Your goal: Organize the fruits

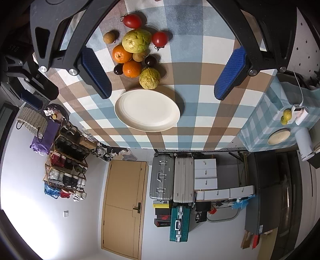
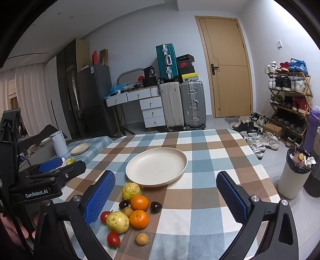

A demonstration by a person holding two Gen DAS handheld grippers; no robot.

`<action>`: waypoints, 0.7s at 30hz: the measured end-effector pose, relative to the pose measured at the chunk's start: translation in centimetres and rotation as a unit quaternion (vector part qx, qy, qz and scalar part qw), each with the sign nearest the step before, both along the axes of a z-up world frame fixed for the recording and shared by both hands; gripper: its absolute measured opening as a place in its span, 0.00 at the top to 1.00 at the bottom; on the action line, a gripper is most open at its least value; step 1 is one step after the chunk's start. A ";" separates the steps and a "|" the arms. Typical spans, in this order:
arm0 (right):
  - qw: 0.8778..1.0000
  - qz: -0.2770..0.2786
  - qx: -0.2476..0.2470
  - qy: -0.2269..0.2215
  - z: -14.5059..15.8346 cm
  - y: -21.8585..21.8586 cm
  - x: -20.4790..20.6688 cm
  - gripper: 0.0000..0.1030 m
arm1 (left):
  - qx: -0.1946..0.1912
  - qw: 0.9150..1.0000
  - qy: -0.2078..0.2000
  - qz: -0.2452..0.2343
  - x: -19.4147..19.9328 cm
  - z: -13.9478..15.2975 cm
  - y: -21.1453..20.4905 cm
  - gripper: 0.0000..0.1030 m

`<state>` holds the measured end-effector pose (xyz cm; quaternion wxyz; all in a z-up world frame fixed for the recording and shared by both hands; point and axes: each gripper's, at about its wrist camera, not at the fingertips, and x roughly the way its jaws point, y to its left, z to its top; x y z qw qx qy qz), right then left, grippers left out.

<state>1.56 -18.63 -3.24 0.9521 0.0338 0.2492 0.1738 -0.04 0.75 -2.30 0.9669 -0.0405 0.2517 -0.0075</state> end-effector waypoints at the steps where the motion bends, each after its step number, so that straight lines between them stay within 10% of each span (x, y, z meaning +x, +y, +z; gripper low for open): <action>1: 1.000 0.000 0.000 0.001 -0.1 0.0 0.0 0.00 | -0.001 1.000 0.002 -0.003 0.1 -0.2 0.0 0.01; 21: 0.999 -0.018 0.000 0.027 -1.9 -1.0 1.3 0.00 | -0.026 0.991 0.103 -0.079 3.6 -8.5 -0.4 0.01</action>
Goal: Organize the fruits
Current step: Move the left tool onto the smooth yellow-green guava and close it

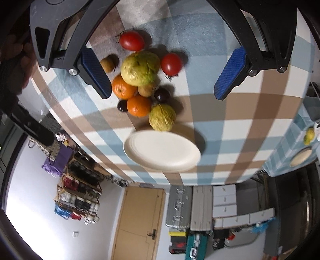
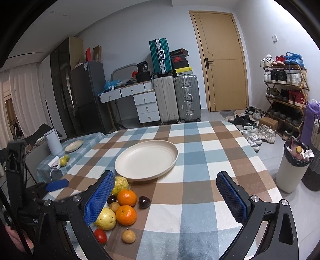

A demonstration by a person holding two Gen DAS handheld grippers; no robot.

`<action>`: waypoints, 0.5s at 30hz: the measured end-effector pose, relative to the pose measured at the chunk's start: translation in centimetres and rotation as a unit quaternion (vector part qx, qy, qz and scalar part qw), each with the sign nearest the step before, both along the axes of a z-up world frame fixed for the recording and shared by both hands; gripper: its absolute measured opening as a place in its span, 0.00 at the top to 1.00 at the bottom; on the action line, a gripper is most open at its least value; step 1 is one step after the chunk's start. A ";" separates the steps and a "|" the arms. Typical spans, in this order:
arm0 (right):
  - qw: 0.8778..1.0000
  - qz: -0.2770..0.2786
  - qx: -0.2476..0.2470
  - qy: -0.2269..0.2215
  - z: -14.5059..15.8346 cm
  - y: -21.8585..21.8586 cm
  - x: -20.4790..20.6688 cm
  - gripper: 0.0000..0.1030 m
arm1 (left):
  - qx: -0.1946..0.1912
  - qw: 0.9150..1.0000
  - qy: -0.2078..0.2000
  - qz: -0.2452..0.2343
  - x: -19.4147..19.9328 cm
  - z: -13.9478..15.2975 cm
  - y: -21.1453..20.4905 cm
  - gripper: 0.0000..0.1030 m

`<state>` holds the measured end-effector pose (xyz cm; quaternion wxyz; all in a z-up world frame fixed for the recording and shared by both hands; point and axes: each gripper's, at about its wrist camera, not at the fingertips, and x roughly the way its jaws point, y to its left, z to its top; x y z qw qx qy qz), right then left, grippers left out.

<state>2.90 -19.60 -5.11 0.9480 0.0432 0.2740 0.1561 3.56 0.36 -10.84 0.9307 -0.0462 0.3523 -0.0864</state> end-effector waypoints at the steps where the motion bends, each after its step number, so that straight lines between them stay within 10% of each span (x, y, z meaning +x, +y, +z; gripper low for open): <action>1: 1.000 0.000 0.000 0.003 -0.2 0.0 0.1 0.00 | 0.001 1.000 0.004 -0.006 0.2 -0.5 -0.2 0.01; 15: 1.000 -0.002 0.000 0.025 -2.1 -0.3 1.4 0.00 | 0.004 0.997 0.037 -0.070 0.7 -2.9 -2.3 0.21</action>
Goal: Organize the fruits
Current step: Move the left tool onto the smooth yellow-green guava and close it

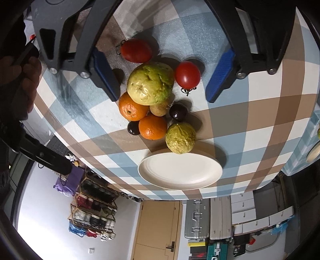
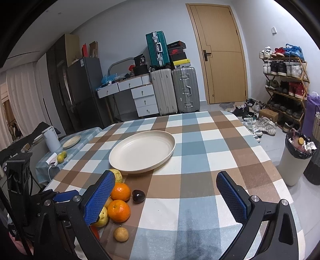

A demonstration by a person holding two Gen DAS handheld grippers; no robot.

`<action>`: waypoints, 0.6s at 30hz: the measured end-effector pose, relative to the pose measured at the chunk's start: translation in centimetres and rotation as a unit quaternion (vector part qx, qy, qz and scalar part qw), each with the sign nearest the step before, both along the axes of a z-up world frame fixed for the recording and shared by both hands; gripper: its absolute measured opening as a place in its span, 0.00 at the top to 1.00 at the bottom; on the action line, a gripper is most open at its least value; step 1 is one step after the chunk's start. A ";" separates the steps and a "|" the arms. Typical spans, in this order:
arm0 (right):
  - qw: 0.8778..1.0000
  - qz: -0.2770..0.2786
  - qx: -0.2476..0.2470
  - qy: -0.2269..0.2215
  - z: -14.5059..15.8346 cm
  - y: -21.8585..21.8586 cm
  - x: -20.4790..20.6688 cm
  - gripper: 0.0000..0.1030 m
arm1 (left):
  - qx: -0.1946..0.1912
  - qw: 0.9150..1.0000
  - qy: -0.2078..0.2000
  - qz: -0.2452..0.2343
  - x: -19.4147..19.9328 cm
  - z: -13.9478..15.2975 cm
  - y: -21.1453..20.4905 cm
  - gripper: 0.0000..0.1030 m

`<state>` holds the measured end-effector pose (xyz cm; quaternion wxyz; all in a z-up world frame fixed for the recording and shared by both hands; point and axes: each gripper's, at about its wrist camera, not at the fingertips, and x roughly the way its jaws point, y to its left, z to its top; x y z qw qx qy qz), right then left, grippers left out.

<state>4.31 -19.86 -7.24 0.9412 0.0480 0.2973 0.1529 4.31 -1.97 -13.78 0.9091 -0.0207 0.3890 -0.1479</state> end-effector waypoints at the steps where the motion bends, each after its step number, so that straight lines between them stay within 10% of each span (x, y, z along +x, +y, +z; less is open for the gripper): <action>1: 1.000 0.000 0.000 0.001 -0.1 0.0 0.1 0.00 | -0.001 1.000 0.002 -0.004 0.0 0.0 -0.1 0.25; 8: 1.000 0.002 -0.003 0.002 -0.3 0.0 0.2 0.00 | -0.009 0.999 0.009 -0.042 -0.2 0.0 -0.7 0.55; 18: 1.000 0.006 -0.004 0.005 -0.4 0.2 0.3 0.00 | -0.045 0.997 0.026 -0.050 -0.1 0.2 0.3 0.56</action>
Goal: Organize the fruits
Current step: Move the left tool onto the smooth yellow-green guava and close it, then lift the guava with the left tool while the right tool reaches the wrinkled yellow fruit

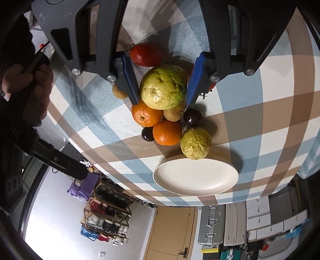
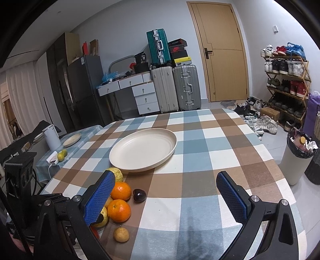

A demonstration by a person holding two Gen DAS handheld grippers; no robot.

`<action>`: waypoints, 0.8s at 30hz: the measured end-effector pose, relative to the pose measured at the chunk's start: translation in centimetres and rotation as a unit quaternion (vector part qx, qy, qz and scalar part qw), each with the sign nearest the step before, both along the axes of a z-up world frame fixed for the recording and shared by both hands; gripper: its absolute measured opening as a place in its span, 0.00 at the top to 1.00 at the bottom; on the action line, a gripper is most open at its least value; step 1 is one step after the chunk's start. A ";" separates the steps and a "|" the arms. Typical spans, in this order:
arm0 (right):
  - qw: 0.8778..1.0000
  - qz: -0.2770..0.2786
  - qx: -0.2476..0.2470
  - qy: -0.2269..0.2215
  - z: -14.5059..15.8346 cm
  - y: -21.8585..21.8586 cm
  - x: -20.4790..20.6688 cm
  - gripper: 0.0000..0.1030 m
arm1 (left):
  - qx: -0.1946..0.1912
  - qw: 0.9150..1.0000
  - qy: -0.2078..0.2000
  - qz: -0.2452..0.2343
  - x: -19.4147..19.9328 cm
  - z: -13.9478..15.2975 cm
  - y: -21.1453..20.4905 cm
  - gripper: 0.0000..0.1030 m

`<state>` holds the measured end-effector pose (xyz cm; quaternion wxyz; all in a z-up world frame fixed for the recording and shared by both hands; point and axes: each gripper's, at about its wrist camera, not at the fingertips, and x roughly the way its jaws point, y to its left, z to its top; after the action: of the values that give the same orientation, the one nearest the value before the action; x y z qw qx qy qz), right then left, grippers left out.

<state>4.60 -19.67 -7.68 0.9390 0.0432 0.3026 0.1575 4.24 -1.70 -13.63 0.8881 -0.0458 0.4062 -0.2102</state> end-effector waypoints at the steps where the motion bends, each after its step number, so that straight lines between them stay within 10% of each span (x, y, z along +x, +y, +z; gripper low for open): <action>1: 1.000 0.000 0.000 0.000 0.0 0.0 0.0 0.00 | -0.003 1.000 -0.001 0.000 -0.1 0.1 0.1 0.56; 6: 1.000 0.003 0.003 0.007 0.0 0.2 0.4 0.00 | -0.030 1.000 -0.009 0.001 -0.2 1.2 1.1 0.59; 9: 1.000 0.015 0.016 0.018 0.0 0.6 1.0 0.00 | -0.056 0.998 -0.009 0.004 0.1 2.2 2.2 0.86; 16: 0.998 0.042 0.024 0.046 -0.6 2.6 2.7 0.00 | -0.075 0.997 0.005 0.008 0.9 1.7 3.3 0.85; 18: 0.997 0.046 0.021 0.052 -1.2 3.1 2.9 0.00 | -0.076 0.997 0.010 0.009 0.8 1.4 3.3 0.77; 20: 0.997 0.046 0.021 0.058 -1.6 3.3 3.0 0.00 | -0.076 0.997 0.027 0.006 0.9 1.0 3.3 0.46; 24: 0.997 0.047 0.020 0.057 -1.7 3.4 2.8 0.00 | -0.066 0.997 0.032 0.003 0.6 0.4 2.8 0.37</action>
<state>7.40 -16.24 -9.40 0.9108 0.0564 0.3544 0.2043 4.88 1.12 -13.25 0.8702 -0.1126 0.4196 -0.2323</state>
